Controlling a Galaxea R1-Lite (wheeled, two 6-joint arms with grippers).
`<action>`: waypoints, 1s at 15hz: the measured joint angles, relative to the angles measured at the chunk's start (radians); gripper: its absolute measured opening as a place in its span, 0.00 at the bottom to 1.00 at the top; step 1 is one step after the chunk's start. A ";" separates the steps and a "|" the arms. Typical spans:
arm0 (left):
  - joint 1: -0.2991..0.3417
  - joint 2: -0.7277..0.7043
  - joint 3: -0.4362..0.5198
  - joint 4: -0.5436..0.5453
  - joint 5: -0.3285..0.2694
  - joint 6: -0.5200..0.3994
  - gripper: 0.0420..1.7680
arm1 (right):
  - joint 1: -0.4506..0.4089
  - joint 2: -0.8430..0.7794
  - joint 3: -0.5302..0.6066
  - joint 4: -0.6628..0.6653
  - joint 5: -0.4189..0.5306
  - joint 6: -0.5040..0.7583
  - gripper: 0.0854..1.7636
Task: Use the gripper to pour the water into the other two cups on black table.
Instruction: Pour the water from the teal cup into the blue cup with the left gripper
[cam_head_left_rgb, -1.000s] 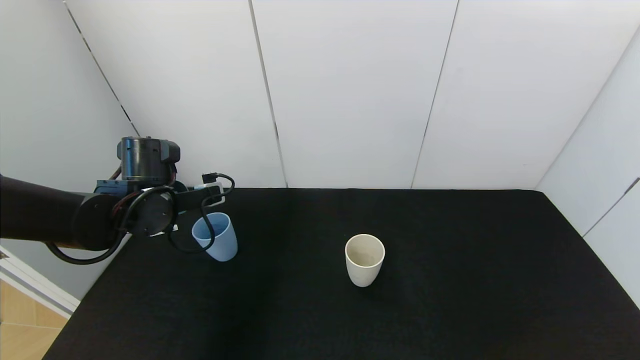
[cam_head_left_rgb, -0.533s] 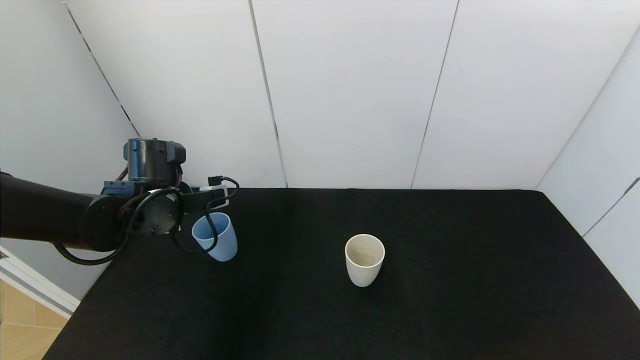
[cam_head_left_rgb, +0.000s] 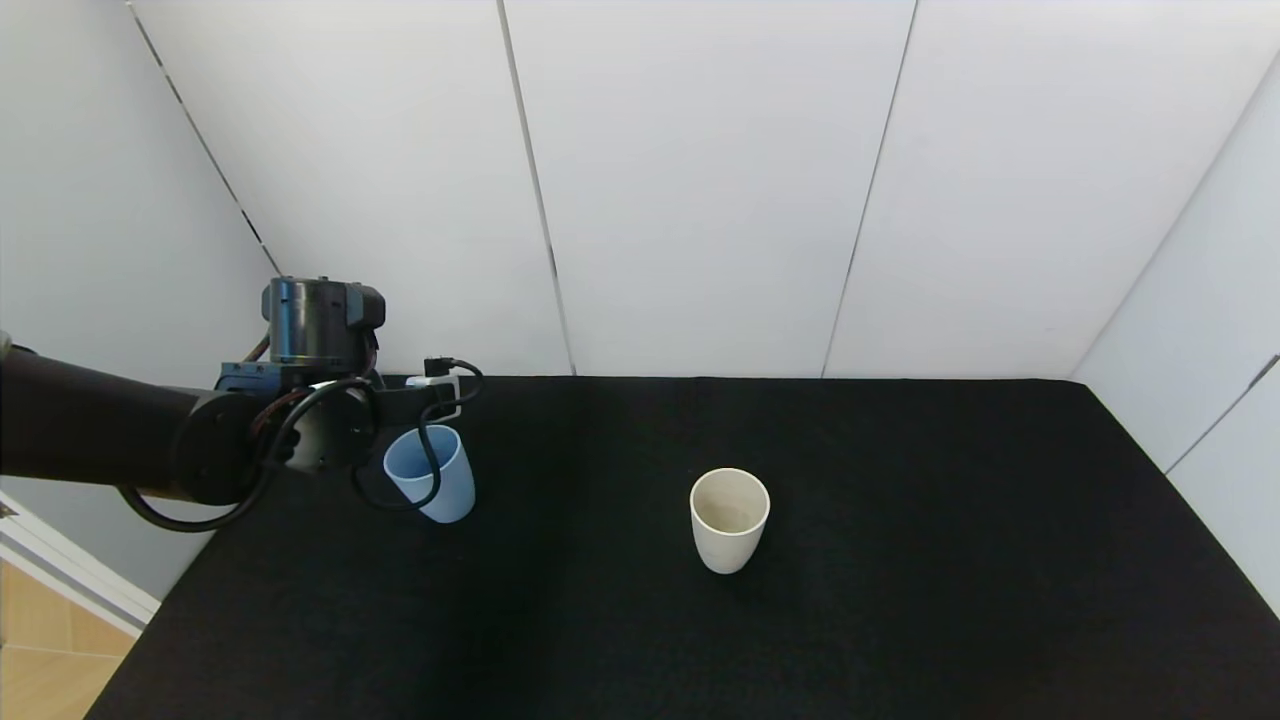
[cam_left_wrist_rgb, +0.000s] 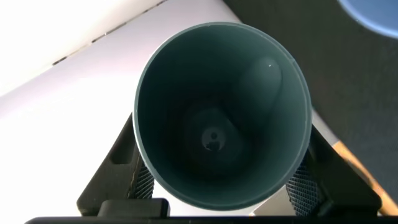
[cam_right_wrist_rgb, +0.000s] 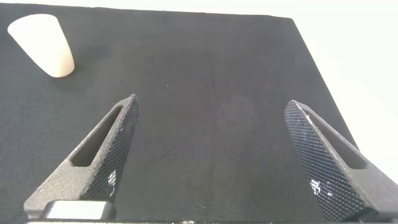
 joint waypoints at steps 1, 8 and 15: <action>-0.001 0.000 0.002 0.000 0.003 0.007 0.65 | 0.000 0.000 0.000 0.000 0.000 0.000 0.97; -0.005 0.000 0.010 0.003 0.017 0.033 0.65 | 0.000 0.000 0.000 0.000 0.000 0.000 0.97; -0.019 0.001 0.013 0.004 0.044 0.047 0.65 | 0.000 0.000 0.000 0.000 0.000 0.000 0.97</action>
